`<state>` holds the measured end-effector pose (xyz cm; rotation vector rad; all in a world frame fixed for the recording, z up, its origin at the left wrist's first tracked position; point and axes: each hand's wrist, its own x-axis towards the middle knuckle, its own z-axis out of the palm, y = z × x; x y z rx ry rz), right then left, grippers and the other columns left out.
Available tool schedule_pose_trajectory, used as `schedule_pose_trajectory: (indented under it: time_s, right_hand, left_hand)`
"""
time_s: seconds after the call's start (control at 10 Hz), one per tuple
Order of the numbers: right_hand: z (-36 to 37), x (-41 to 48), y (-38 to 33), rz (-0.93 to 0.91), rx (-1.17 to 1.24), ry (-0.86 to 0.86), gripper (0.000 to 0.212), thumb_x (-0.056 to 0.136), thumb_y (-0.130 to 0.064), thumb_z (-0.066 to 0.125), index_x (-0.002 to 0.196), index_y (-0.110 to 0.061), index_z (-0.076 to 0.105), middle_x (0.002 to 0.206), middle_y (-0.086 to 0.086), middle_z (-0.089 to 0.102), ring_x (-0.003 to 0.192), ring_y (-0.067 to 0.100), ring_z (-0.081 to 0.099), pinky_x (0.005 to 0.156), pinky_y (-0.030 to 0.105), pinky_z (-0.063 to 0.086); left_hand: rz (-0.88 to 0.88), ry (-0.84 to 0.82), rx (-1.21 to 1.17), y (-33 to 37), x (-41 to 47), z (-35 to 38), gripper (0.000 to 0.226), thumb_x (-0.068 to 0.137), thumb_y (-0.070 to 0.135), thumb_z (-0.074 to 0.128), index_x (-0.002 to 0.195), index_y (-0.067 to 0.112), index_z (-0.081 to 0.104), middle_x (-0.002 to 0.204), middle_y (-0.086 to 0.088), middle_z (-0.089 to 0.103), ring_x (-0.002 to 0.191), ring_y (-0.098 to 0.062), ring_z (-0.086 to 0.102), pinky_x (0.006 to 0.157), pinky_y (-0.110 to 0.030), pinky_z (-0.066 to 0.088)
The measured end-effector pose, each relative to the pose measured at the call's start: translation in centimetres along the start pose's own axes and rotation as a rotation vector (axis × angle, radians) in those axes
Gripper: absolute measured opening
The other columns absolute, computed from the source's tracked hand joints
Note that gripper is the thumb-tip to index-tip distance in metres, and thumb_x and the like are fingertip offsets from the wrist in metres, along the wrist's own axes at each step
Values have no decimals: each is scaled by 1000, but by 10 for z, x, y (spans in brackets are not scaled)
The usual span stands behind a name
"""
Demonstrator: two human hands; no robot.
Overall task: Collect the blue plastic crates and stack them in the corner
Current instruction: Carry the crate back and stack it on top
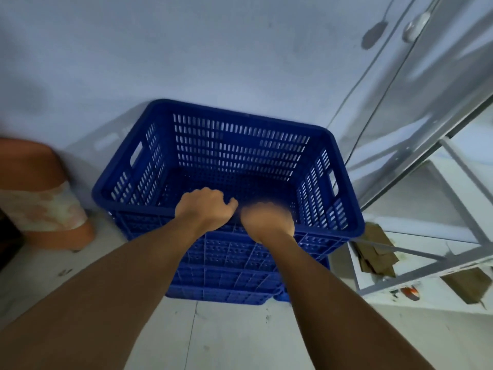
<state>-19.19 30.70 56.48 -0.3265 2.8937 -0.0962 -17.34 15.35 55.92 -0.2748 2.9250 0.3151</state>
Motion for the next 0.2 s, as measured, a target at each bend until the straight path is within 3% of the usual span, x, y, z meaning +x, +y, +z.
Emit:
schedule_pose_trajectory:
  time_s: [0.1,0.2]
  right_hand:
    - [-1,-12,-2,6,29,-146,54,101,-47,21,106,-14,64,99,9,67,81,28,60,83,46,46]
    - [-18,-29,-8,21,18,-203,60,102,-54,19,138,-18,51,133,12,59,111,35,56,98,55,38]
  left_hand:
    - [1,-65,48,2,-20,-5,64,104,61,23,122,16,65,109,-8,70,95,-32,62,93,-50,41]
    - [15,-80,112,6,-46,-28,58,107,53,23,137,15,55,141,-14,59,128,-38,54,108,-57,38]
